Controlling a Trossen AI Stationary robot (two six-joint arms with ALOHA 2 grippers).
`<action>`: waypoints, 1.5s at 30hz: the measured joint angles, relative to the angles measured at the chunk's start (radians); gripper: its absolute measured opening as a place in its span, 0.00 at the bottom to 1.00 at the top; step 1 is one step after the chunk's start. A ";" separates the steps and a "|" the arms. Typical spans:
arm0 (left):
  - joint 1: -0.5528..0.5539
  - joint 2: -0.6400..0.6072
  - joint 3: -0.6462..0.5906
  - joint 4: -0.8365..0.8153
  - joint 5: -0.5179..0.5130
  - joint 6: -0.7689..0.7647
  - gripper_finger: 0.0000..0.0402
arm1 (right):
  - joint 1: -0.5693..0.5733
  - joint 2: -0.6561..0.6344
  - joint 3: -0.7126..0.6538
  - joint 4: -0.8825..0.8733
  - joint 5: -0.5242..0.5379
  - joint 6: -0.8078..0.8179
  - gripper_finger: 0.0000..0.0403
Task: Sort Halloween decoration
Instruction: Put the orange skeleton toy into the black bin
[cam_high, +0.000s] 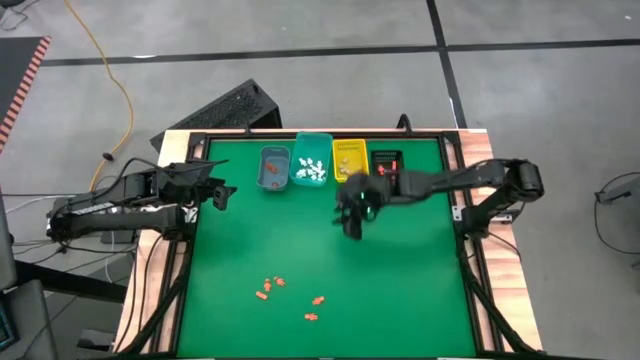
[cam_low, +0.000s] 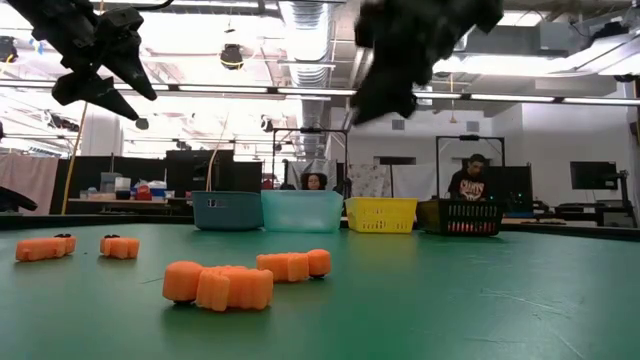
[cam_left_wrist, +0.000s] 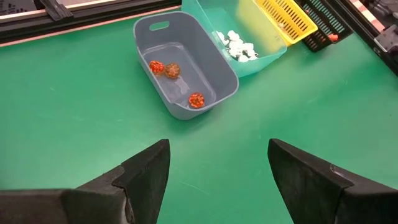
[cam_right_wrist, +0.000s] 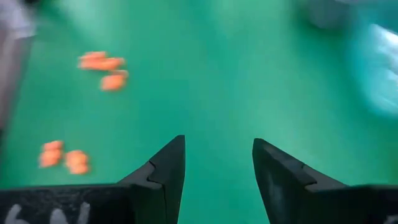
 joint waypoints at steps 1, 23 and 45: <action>0.000 0.000 0.000 0.000 0.000 0.000 0.65 | 0.037 0.001 0.000 0.028 0.009 -0.012 0.45; 0.000 0.000 0.000 0.000 -0.034 -0.007 0.65 | 0.412 0.370 0.004 0.464 0.103 -0.095 0.45; 0.000 0.001 0.000 0.000 -0.061 -0.024 0.65 | 0.443 0.528 0.015 0.595 0.080 -0.292 0.45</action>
